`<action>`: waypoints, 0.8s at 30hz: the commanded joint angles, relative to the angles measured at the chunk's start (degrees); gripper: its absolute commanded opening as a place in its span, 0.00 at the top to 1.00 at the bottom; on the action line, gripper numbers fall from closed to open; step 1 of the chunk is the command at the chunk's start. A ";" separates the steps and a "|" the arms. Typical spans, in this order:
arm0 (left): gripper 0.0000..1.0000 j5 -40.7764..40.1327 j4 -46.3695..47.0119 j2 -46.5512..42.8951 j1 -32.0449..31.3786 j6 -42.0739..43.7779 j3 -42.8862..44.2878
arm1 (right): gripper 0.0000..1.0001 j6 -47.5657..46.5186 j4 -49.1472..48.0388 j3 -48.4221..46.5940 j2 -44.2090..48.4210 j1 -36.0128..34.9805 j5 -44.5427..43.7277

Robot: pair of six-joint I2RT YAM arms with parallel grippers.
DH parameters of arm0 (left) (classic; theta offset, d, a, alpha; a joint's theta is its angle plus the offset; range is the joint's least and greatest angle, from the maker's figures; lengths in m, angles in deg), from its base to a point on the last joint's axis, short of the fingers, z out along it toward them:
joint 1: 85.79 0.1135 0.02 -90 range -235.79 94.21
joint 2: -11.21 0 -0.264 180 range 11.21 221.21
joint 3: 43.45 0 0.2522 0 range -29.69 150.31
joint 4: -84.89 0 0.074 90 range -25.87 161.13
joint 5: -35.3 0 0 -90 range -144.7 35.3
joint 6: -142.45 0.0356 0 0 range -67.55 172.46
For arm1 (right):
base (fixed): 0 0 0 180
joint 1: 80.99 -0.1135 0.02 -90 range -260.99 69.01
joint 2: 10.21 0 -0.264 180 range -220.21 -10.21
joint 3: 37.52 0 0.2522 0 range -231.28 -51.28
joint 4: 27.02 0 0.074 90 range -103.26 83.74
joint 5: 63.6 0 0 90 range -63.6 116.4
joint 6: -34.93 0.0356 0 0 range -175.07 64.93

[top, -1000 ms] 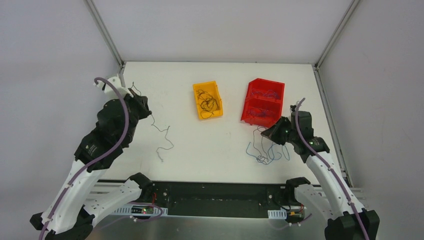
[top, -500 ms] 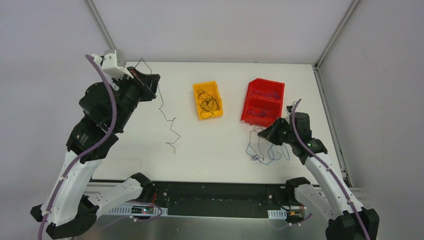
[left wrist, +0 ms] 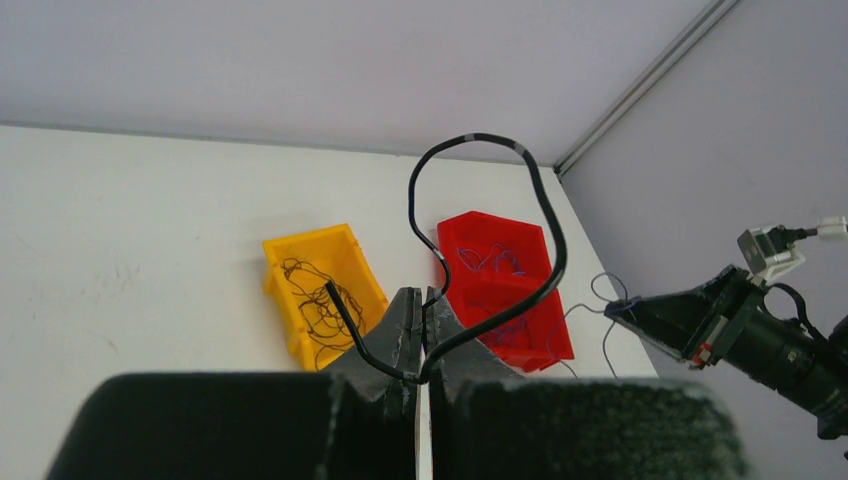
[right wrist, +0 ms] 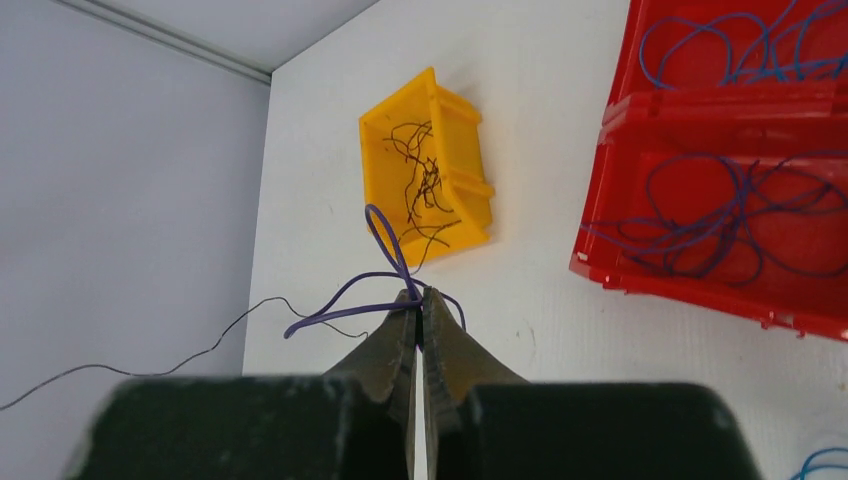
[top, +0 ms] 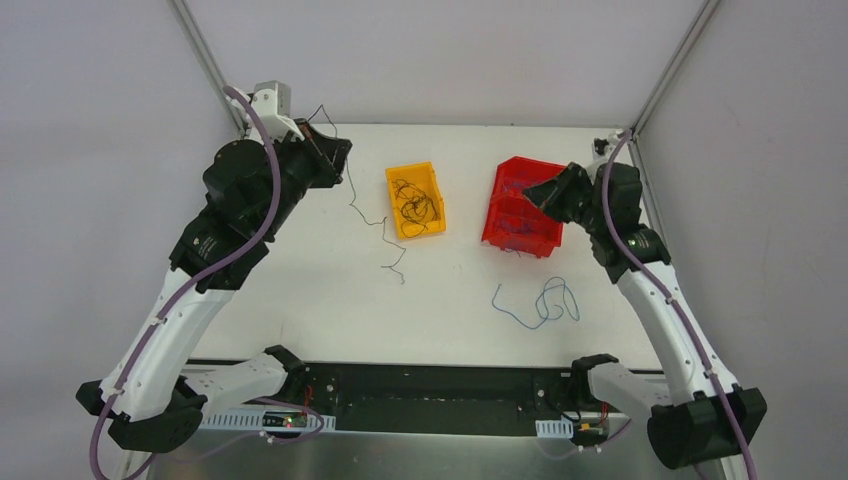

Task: Untangle the cables

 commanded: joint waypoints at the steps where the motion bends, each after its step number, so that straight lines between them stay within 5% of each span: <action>1: 1.00 2.09 4.00 -0.99 0.40 -0.54 -0.73 | 1.00 -2.17 -6.83 -6.69 -7.23 0.72 -2.27; 10: 1.00 1.28 4.05 -2.78 0.40 0.21 -2.22 | 1.00 -5.58 -20.40 -6.99 -20.03 5.09 -2.09; 17: 1.00 0.64 4.08 -3.83 0.40 1.10 -2.61 | 1.00 -15.72 -35.25 1.83 -25.66 7.30 4.99; 24: 1.00 1.33 4.13 -3.15 0.40 1.29 -2.32 | 1.00 -19.21 -28.50 3.99 -27.81 7.28 -0.54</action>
